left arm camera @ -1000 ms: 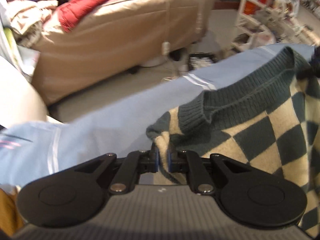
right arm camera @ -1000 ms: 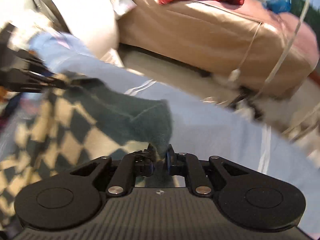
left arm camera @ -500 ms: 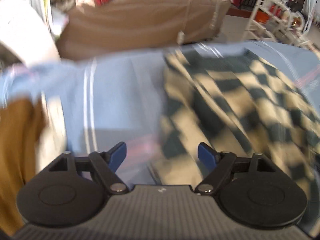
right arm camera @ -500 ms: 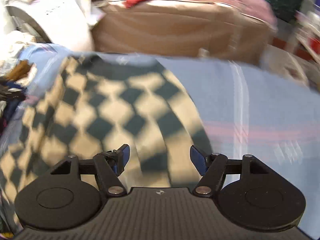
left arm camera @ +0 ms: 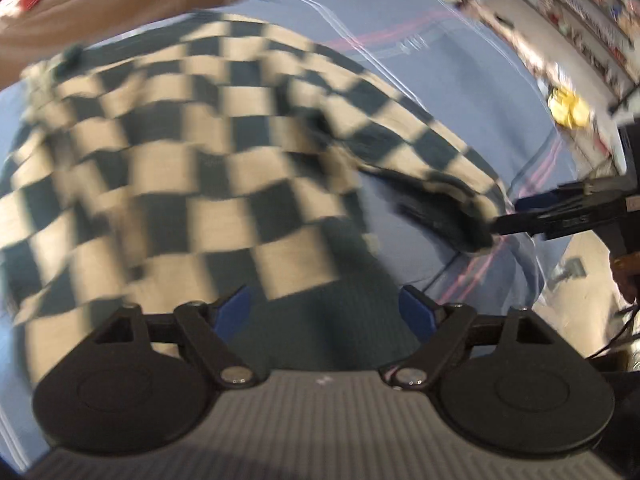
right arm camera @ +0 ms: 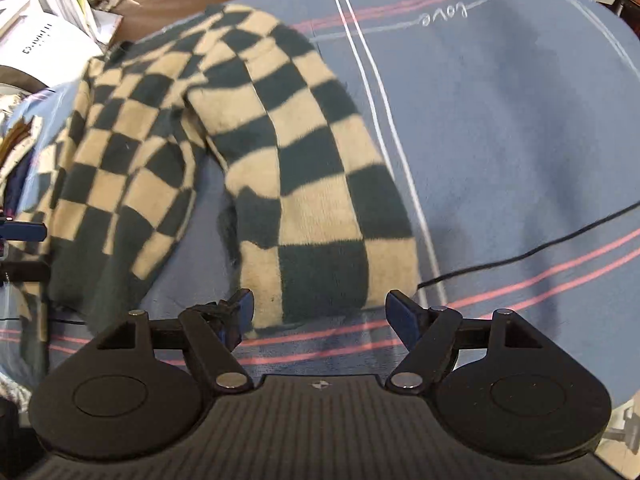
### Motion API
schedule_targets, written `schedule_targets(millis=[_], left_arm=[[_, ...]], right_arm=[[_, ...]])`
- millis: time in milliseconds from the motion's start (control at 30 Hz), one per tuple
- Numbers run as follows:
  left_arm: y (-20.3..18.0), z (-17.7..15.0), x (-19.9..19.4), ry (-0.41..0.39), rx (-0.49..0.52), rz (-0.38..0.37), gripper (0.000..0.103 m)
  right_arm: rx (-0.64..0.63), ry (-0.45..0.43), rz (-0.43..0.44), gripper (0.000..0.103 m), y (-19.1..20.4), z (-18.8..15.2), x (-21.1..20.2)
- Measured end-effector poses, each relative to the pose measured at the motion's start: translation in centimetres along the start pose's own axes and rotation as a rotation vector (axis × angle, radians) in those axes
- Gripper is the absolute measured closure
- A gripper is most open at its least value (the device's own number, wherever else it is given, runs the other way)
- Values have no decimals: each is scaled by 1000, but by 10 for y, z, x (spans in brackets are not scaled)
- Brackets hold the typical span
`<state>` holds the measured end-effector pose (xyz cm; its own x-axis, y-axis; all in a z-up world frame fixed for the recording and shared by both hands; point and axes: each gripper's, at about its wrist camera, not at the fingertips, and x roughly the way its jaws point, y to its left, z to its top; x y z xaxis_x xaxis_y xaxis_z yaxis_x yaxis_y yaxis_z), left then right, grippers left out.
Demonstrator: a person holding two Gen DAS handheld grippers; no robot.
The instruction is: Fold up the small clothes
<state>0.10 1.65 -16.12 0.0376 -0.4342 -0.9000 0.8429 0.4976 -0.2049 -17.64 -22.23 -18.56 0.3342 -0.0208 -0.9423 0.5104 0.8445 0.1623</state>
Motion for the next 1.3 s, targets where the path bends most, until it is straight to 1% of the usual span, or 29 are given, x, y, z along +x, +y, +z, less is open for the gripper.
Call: schedule_targets(millis=[67, 100, 133, 167, 200, 233, 267, 300, 333, 367, 400, 467, 533, 600, 700, 767, 800, 833, 867, 900, 933, 967, 1000, 1033, 1100, 1133, 1167, 1233, 1300], left_arm=[[-32, 10, 22, 34, 31, 74, 13], [-43, 14, 35, 59, 45, 93, 8], [-51, 17, 49, 95, 44, 129, 8], [-57, 19, 61, 116, 14, 173, 12], [-58, 18, 70, 118, -22, 178, 24], [-57, 17, 82, 140, -47, 170, 36], [-53, 15, 92, 186, -65, 201, 52], [-53, 14, 93, 173, -75, 210, 56], [-54, 15, 90, 168, -83, 224, 65], [-55, 17, 87, 162, -90, 233, 84], [-54, 20, 83, 160, -108, 229, 92], [-52, 25, 74, 148, -173, 198, 93], [-56, 36, 65, 125, -232, 141, 94], [-70, 51, 57, 84, -240, 86, 94], [-104, 80, 49, 48, -215, -2, 94], [-123, 95, 54, 42, -204, -52, 93], [-130, 100, 62, 56, -199, -95, 91], [-137, 105, 75, 103, -177, -128, 85], [-144, 106, 87, 150, -162, -132, 77], [-148, 104, 95, 175, -152, -117, 58], [-153, 97, 99, 194, -139, -109, 47], [-154, 91, 100, 207, -138, -113, 38], [-154, 86, 97, 212, -144, -134, 36], [-153, 80, 93, 213, -149, -164, 35], [-140, 69, 77, 185, -172, -169, 20], [-128, 65, 66, 151, -183, -156, 17], [-119, 54, 54, 113, -198, -141, 14], [-92, 34, 31, 53, -257, -88, 10], [-54, 8, 2, 1, -353, 4, 9]], right_arm=[[11, 30, 17, 0, 3, 1, 10], [-6, 29, 14, 0, 4, -1, 14], [-26, 23, 0, 0, 5, -1, 15], [-48, 13, -6, 0, 5, -1, 19], [-71, 8, -15, 0, 4, 0, 24], [-106, 4, -37, 4, 5, 1, 29], [-145, -8, -68, 39, 7, 0, 30], [-200, -23, -85, 56, 8, 0, 28], [-249, -26, -78, 62, 7, 2, 26], [-278, -37, -76, 74, 3, 4, 22], [-302, -63, -84, 78, -4, 7, 15], [-281, -118, -98, 83, -26, 21, -3], [-289, -183, -150, 84, -51, 45, -28], [-311, -250, -208, 85, -76, 73, -53], [-408, -322, -314, 85, -104, 115, -83], [-445, -336, -357, 85, -124, 137, -89], [-455, -343, -359, 84, -134, 146, -87], [-476, -329, -371, 82, -141, 154, -80], [-494, -285, -361, 71, -147, 159, -68], [-505, -241, -336, 66, -152, 160, -59], [-510, -212, -340, 58, -153, 160, -51], [-522, -178, -336, 38, -152, 157, -42], [-517, -135, -329, 18, -149, 155, -37], [-508, -122, -316, 15, -145, 150, -36], [-489, -178, -286, 14, -127, 131, -51], [-478, -218, -261, 11, -118, 122, -61], [-476, -247, -221, 0, -107, 117, -67], [-476, -287, -93, 0, -77, 106, -77], [-473, -260, 74, 0, -44, 102, -74]])
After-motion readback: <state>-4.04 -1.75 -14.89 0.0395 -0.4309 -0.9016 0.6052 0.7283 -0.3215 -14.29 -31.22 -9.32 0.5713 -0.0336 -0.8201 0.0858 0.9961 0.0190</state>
